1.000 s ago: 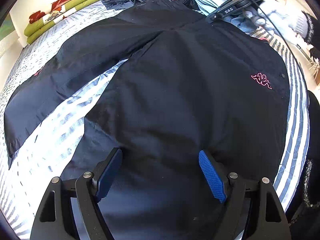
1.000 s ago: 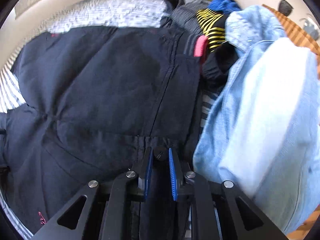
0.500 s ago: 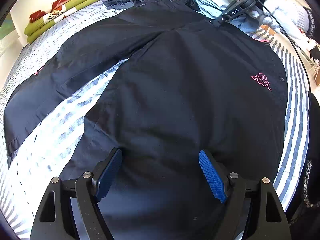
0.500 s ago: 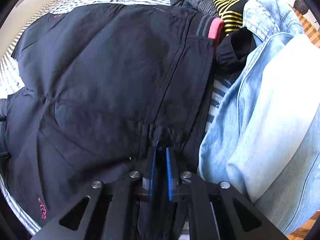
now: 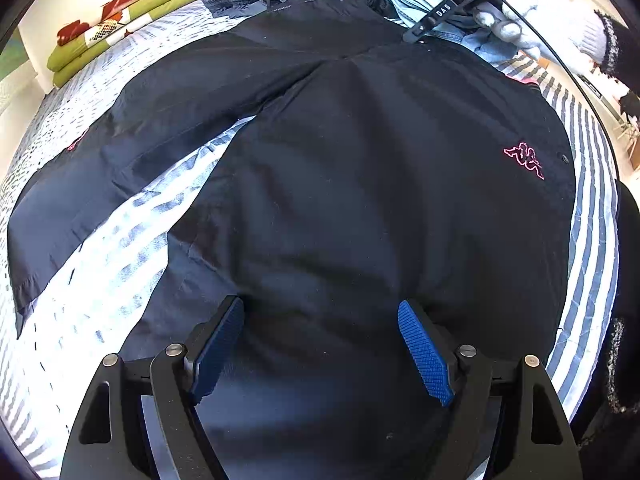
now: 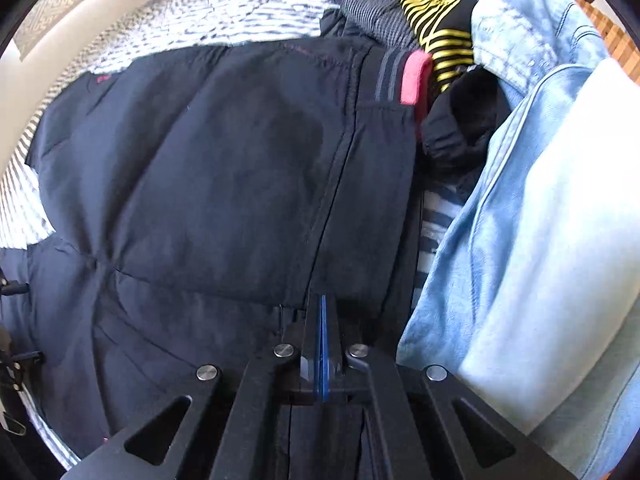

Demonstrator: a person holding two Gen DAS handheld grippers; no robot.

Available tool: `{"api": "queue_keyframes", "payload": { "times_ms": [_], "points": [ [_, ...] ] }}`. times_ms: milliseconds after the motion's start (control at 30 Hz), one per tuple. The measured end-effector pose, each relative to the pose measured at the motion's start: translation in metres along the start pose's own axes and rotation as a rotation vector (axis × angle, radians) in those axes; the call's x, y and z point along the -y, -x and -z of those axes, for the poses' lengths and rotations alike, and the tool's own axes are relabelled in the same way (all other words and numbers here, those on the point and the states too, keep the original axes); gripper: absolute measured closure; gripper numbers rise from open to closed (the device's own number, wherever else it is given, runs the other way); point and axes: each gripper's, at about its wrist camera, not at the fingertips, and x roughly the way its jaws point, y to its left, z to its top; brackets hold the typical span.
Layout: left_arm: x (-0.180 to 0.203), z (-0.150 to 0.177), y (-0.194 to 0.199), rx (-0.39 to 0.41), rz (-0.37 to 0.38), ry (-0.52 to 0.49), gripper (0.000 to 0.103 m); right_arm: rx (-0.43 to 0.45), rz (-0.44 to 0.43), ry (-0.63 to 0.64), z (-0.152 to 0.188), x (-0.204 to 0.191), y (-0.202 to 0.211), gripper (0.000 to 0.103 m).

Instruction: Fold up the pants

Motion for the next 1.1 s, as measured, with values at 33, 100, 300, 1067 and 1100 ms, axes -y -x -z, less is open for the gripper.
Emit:
{"api": "queue_keyframes", "payload": {
  "times_ms": [33, 100, 300, 1067, 1100],
  "points": [
    [0.000, 0.000, 0.000, 0.000, 0.000, -0.001, 0.021, 0.003, -0.001, -0.005, 0.002, 0.001, -0.001, 0.103],
    [-0.001, 0.000, 0.000, 0.000, 0.000, -0.003, 0.021, 0.009, -0.021, -0.030, 0.010, 0.003, 0.003, 0.102],
    [-0.005, 0.000, -0.002, 0.004, 0.001, 0.000, 0.020, 0.018, -0.059, -0.021, 0.028, 0.004, 0.019, 0.102],
    [-0.048, 0.113, 0.117, 0.042, -0.224, 0.409, 0.021, 0.140, -0.129, -0.441, 0.205, 0.038, 0.059, 0.060],
    [-0.052, 0.129, 0.128, 0.042, -0.238, 0.457, 0.021, 0.150, -0.146, -0.449, 0.209, 0.035, 0.058, 0.059]
  ]
}}
